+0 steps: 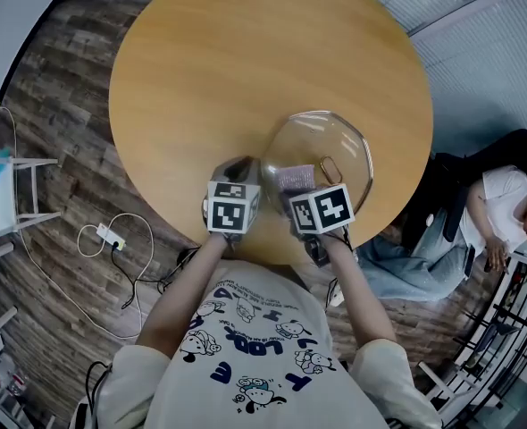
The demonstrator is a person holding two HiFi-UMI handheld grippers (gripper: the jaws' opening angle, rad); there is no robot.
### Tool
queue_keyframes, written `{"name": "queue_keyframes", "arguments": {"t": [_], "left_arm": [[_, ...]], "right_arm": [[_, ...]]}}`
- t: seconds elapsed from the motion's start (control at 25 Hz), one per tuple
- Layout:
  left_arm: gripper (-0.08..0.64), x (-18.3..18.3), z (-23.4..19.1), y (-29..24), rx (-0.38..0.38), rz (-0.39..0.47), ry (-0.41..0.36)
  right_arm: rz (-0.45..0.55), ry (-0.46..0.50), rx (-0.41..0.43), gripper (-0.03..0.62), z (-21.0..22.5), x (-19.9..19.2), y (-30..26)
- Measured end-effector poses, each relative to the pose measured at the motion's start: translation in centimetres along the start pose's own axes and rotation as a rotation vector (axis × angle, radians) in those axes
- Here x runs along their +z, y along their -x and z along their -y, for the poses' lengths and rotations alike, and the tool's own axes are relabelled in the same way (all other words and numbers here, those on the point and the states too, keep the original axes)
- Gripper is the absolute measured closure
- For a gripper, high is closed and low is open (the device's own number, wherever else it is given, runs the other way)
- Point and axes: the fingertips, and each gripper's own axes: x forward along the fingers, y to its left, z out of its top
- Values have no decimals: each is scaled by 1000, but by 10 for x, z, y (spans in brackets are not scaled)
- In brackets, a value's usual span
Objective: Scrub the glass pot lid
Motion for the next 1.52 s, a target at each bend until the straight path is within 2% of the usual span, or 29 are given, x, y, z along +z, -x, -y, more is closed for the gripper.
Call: {"name": "queue_keyframes", "arguments": {"t": [0.2,0.4,0.52,0.68,0.8,1.08,1.36,1.52], "left_arm": [[526,17,-20,27,34,78,31],[526,41,-33,61,53,181,86],[526,63,-32,82,49,258,99],[526,98,-25,110,57,369,74],[526,116,-12,130,60,433,40],[526,143,10,163,88,552,-66],[526,159,27,178,128,634,-138],[526,162,32,184,135,664,-141]], "right_arm": [[44,18,33,549,-13,18,-1],[136,15,88,551,-37,38,9],[240,0,113,551,-50,56,24],[427,-7,112,552,-63,88,51],[566,11,75,552,-71,104,75],[842,127,-77,552,-88,133,124],[997,190,-183,552,-91,142,159],[1040,195,-188,552,-93,143,170]]}}
